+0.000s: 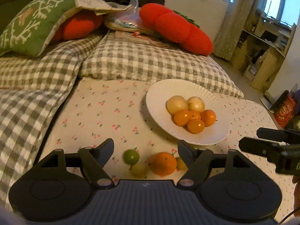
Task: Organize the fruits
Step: 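Lift both open tools away from the plate toward the loose fruits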
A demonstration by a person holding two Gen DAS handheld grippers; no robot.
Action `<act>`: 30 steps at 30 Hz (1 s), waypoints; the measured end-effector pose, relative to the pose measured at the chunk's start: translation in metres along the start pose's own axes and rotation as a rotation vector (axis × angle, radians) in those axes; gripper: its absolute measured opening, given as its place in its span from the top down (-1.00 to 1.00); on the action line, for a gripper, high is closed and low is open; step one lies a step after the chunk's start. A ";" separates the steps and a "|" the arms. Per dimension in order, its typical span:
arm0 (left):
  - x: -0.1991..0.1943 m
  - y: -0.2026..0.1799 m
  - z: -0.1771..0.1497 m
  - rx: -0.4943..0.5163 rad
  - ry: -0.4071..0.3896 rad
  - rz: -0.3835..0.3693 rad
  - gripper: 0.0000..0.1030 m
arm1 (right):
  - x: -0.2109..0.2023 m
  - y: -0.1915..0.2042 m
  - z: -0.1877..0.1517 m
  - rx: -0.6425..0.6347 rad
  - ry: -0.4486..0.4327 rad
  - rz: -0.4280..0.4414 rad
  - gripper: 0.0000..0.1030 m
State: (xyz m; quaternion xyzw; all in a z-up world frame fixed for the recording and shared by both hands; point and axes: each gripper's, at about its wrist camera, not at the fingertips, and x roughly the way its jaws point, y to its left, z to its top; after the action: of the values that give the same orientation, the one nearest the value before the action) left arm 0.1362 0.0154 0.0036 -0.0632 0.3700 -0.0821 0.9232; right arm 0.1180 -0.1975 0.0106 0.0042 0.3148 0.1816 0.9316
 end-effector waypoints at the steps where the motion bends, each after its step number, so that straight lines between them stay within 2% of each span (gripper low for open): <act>1: -0.002 0.003 -0.002 -0.016 0.006 -0.004 -0.41 | 0.000 0.004 -0.001 -0.020 0.008 0.011 -0.51; 6: -0.009 0.016 -0.014 -0.070 0.033 -0.019 -0.43 | 0.000 0.022 -0.010 -0.108 0.050 0.060 -0.52; 15: -0.019 0.024 -0.023 -0.097 0.034 -0.029 -0.43 | 0.008 0.046 -0.028 -0.234 0.132 0.127 -0.54; 17: -0.019 0.026 -0.025 -0.103 0.038 -0.029 -0.43 | 0.014 0.051 -0.033 -0.256 0.153 0.138 -0.50; 21: -0.019 0.030 -0.028 -0.117 0.049 -0.029 -0.43 | 0.025 0.058 -0.041 -0.300 0.194 0.128 -0.30; 27: -0.018 0.031 -0.033 -0.130 0.069 -0.051 -0.43 | 0.025 0.035 -0.031 -0.155 0.197 0.115 -0.26; 30: -0.019 0.028 -0.035 -0.119 0.072 -0.057 -0.43 | 0.033 0.033 -0.035 -0.138 0.237 0.115 -0.20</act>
State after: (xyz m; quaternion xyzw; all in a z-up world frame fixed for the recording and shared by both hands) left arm 0.1013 0.0444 -0.0140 -0.1253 0.4053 -0.0886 0.9012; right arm 0.1110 -0.1593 -0.0331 -0.0632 0.4088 0.2549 0.8740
